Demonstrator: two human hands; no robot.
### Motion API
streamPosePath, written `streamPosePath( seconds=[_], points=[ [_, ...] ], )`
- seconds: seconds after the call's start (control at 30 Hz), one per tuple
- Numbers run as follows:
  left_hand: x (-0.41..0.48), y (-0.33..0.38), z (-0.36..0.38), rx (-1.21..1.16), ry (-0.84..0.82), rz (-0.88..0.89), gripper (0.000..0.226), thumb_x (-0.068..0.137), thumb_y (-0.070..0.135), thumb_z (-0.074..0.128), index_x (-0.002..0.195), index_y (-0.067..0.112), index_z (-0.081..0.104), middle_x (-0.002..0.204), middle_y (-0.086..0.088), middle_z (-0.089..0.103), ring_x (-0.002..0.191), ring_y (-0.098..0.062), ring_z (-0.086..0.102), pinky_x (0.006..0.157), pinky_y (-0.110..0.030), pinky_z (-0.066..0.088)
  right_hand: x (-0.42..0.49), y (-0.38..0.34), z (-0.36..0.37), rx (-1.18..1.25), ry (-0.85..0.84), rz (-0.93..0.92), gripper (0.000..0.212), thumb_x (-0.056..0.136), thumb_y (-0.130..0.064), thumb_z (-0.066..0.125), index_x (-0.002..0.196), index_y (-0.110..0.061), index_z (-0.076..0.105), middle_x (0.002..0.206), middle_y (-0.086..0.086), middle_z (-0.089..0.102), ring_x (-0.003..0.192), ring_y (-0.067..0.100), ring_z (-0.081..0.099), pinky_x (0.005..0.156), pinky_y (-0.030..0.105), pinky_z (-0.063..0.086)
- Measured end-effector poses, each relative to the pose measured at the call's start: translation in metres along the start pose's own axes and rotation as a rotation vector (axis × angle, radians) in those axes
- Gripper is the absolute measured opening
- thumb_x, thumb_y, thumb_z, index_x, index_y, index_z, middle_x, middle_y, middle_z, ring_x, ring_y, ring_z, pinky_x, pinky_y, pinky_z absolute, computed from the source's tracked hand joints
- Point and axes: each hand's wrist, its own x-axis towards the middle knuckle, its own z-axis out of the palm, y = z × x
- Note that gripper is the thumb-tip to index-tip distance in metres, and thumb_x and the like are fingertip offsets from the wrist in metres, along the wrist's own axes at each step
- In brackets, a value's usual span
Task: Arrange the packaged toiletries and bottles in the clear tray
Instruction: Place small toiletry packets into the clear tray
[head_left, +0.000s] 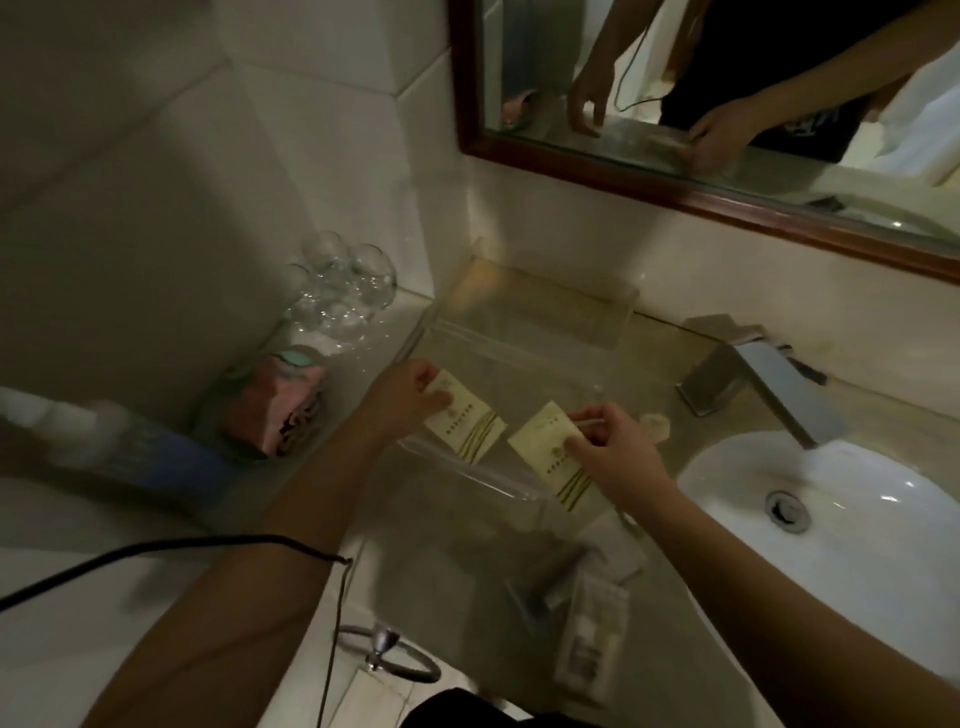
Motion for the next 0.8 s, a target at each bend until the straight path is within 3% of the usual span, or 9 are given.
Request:
streamPosePath(
  seconds=[0.17, 0.4, 0.57, 0.67, 0.8],
  points=[
    [0.014, -0.026, 0.006, -0.030, 0.017, -0.041, 0.024, 0.086, 0.015, 0.066, 0.109, 0.011, 0.060, 0.099, -0.002, 0.066, 0.084, -0.015, 0.063, 0.070, -0.025, 0.049, 0.032, -0.018, 0.027, -0.196, -0.065, -0.048, 0.012, 0.090, -0.018, 0.064, 0.098, -0.024, 0.057, 0.095, -0.005, 0.066, 0.083, 0.011, 0.067, 0.059, 0.026, 0.055],
    [0.025, -0.038, 0.025, -0.195, 0.090, -0.080, 0.027, 0.087, 0.009, 0.062, 0.113, 0.012, 0.057, 0.108, -0.007, 0.066, 0.094, -0.022, 0.066, 0.077, -0.033, 0.055, 0.063, -0.019, 0.043, -0.453, -0.135, -0.118, 0.017, 0.087, -0.015, 0.064, 0.092, -0.029, 0.056, 0.091, -0.008, 0.065, 0.083, 0.010, 0.064, 0.059, 0.023, 0.050],
    [0.024, -0.041, 0.034, 0.204, 0.088, 0.025, 0.050, 0.082, 0.016, 0.063, 0.129, 0.017, 0.048, 0.123, -0.009, 0.053, 0.109, -0.027, 0.054, 0.089, -0.037, 0.048, 0.065, -0.017, 0.048, -0.725, -0.169, -0.162, 0.018, 0.086, -0.021, 0.062, 0.103, -0.026, 0.057, 0.101, -0.004, 0.061, 0.093, 0.016, 0.060, 0.065, 0.024, 0.045],
    [0.017, -0.042, 0.041, 0.464, 0.136, 0.235, 0.042, 0.078, 0.020, 0.062, 0.120, 0.015, 0.055, 0.120, -0.010, 0.054, 0.110, -0.031, 0.051, 0.089, -0.040, 0.046, 0.061, -0.014, 0.050, -1.013, -0.059, -0.323, 0.035, 0.084, -0.035, 0.064, 0.117, -0.027, 0.056, 0.116, -0.001, 0.057, 0.105, 0.021, 0.053, 0.083, 0.032, 0.047],
    [0.016, -0.035, 0.050, 0.539, -0.007, 0.354, 0.040, 0.081, 0.025, 0.060, 0.121, 0.025, 0.059, 0.130, -0.008, 0.053, 0.118, -0.030, 0.045, 0.097, -0.037, 0.041, 0.060, -0.008, 0.054, -1.063, -0.056, -0.314, 0.044, 0.081, -0.042, 0.064, 0.121, -0.027, 0.053, 0.118, 0.002, 0.057, 0.108, 0.024, 0.054, 0.084, 0.037, 0.047]
  ],
)
